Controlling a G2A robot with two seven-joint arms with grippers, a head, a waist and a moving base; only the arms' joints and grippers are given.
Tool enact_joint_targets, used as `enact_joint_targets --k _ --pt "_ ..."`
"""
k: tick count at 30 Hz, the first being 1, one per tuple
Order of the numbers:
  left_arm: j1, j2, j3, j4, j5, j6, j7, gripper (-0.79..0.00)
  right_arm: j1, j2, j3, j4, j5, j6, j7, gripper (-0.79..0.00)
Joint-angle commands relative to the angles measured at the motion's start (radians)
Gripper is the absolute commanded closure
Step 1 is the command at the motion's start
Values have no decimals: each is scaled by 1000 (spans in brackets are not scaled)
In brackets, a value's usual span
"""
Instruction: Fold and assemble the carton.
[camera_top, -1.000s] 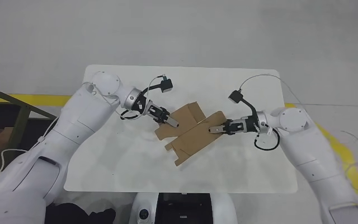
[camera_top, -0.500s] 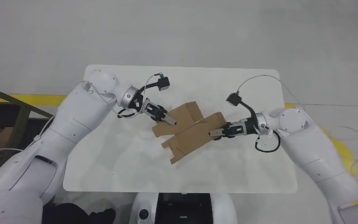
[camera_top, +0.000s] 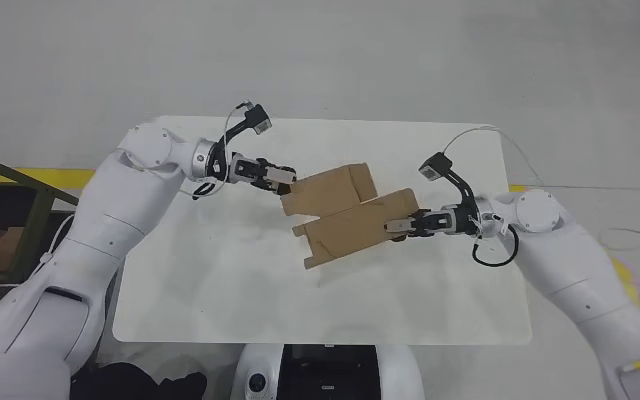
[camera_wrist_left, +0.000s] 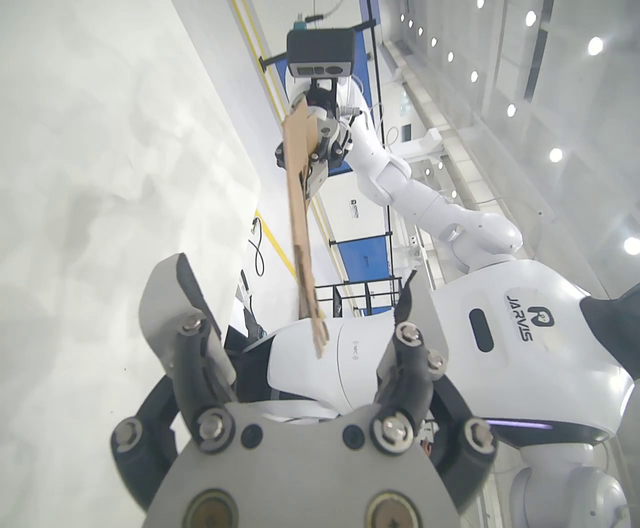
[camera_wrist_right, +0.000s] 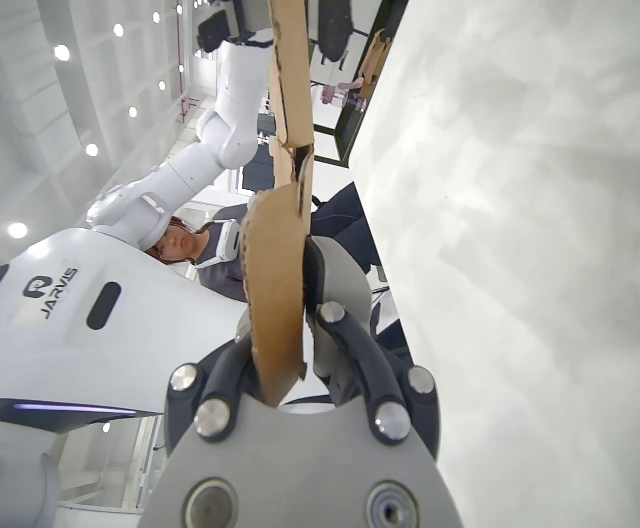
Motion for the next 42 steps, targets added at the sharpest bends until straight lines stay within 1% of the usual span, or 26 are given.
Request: enact_joint_targets --k 1,4,9,13,21,28,32,42 --pt "18 4 -18 0 -10 -8 8 -785 -8 2 12 11 21 4 3 0" --pt "41 9 -39 -6 -2 -20 30 -785 -30 4 31 13 62 8 8 0" --pt "75 10 -54 -43 18 -15 80 -785 -88 8 59 -23 66 -5 -13 0" --pt "87 6 -51 -71 50 -2 109 -785 -138 13 75 -73 5 17 -87 0" --pt "97 -5 -31 -109 141 12 170 -785 -217 22 111 -153 -113 95 -244 0" --pt "91 -19 -16 -94 156 22 184 -785 -258 26 145 -210 -173 128 -295 0" --pt "87 -24 -19 -98 152 20 181 -785 -279 28 165 -234 -223 149 -347 0" --pt "129 -8 -87 -160 119 34 123 -785 -303 24 189 -258 -315 195 -435 0"
